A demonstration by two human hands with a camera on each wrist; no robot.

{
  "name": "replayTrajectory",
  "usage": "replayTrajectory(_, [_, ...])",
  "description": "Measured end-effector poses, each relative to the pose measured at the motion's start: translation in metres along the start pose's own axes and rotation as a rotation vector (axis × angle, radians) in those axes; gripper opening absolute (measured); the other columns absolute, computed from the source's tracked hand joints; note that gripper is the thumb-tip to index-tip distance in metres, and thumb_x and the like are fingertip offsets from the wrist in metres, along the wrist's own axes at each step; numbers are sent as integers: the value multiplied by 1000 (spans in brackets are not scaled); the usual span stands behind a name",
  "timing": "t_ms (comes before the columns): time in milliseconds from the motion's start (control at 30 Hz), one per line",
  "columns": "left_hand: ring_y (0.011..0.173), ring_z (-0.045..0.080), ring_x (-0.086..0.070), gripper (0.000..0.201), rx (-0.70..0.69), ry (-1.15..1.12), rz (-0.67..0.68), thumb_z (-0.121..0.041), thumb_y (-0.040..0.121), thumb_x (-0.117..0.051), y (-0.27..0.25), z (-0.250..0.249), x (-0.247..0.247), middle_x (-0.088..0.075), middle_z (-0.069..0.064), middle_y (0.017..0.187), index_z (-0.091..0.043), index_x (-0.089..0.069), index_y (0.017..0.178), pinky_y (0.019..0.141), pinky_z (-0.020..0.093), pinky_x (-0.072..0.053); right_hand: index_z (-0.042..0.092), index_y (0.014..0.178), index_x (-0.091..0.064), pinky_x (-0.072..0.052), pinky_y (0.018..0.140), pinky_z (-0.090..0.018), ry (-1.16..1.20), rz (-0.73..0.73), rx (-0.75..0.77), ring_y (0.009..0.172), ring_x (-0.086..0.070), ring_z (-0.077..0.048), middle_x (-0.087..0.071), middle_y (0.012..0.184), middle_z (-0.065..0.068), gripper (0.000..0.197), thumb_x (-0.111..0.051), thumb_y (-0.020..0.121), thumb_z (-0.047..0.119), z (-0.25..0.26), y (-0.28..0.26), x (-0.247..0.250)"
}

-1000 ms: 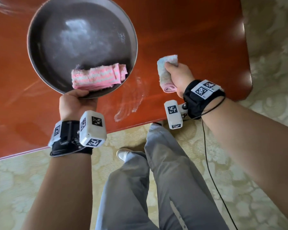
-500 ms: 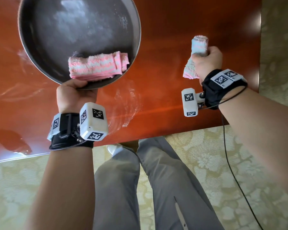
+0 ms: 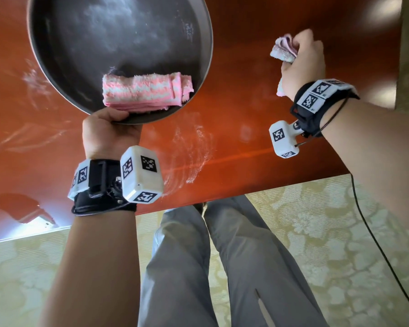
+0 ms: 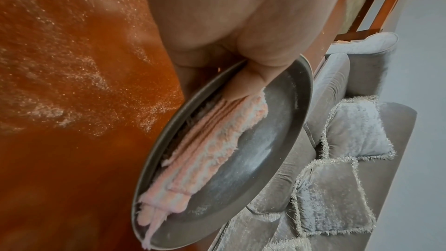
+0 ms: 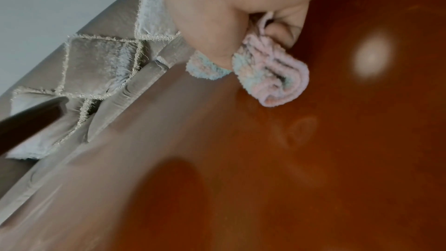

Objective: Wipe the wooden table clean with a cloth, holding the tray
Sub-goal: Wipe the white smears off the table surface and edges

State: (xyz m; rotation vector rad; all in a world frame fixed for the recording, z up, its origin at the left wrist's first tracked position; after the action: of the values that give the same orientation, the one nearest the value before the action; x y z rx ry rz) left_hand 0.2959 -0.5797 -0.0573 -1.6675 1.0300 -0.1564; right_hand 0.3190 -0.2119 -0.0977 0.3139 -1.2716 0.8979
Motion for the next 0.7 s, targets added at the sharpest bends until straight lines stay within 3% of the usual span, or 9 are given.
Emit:
replayTrajectory(200, [110,38,-65,49,15,10,13,11,56,-37,6,-10,6,-67,18,109,3,-64,95,107,46,-46,14,116,-49,-42,70,-30,-91,89,-21,98,-60,-30,-50,123,-10,28,-59,90,9,3,-9,-23])
replayTrajectory(333, [109,38,-66,59,10,7,26,14,35,-51,11,-23,12,-67,19,110,4,-68,91,105,48,-46,12,112,-52,-52,78,-40,-136,40,33,104,-59,-33,-52,120,-12,29,-64,86,8,10,-16,-28])
replayTrajectory(467, [120,37,-61,55,14,18,3,12,54,-41,16,-34,21,-63,19,120,2,-62,104,105,46,-47,15,111,-51,-49,76,-37,-100,-25,36,101,-61,-31,-53,118,-8,27,-62,88,7,21,-16,-29])
replayTrajectory(700, [105,37,-67,46,11,2,-24,11,54,-39,19,-44,26,-67,18,110,3,-66,91,104,44,-49,12,120,-49,-43,75,-32,-67,65,-19,106,-61,-28,-58,121,-8,34,-56,95,33,37,-10,-49])
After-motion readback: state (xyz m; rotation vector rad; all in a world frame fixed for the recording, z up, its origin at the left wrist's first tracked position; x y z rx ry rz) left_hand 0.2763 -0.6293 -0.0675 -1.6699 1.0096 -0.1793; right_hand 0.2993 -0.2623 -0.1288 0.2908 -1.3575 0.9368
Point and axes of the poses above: each hand's wrist, its own y-axis towards the middle knuckle, its own x-axis out of the back of the hand, z = x × y, the point moved 4 cm from there along y, towards the middle knuckle
